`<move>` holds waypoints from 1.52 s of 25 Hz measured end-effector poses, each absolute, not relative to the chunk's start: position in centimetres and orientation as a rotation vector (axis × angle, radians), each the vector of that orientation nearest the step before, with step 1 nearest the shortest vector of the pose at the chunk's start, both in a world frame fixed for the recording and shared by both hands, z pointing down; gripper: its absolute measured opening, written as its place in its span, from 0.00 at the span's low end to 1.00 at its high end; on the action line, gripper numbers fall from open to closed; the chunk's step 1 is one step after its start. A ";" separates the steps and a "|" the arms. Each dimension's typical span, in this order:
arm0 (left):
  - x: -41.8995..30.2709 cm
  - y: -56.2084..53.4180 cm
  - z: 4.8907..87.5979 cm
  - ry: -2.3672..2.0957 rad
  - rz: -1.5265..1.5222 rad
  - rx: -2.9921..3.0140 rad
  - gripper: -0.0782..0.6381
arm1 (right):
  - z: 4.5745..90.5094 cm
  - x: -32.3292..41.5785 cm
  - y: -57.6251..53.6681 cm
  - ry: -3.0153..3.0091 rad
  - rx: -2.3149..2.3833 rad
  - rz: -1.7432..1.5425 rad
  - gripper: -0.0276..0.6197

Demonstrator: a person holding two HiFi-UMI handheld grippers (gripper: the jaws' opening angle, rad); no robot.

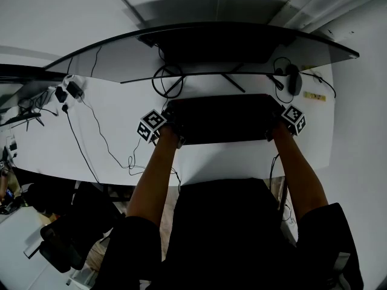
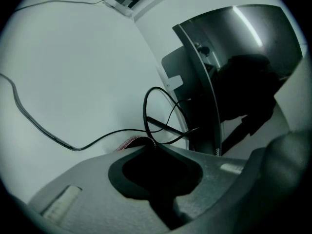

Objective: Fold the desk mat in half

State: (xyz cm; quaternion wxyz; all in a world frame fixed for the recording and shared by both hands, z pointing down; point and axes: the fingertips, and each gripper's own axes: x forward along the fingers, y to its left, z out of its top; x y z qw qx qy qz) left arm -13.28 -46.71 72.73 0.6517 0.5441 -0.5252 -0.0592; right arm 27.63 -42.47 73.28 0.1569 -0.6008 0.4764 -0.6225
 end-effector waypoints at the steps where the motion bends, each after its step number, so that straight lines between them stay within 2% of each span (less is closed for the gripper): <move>1: -13.3 -46.7 72.7 -1.190 -0.137 1.238 0.17 | 73.3 27.6 -42.5 1.365 -1.719 -1.783 0.07; 10: -13.8 -47.6 71.3 -1.245 -0.149 1.313 0.21 | 72.8 27.7 -42.7 1.353 -1.698 -1.758 0.08; 16: -14.6 -47.9 70.8 -1.236 -0.122 1.350 0.22 | 72.1 28.1 -43.1 1.380 -1.699 -1.723 0.16; 38: -13.3 -42.7 63.4 -1.246 -0.159 1.562 0.23 | 65.3 27.2 -37.4 1.958 -1.759 -1.575 0.16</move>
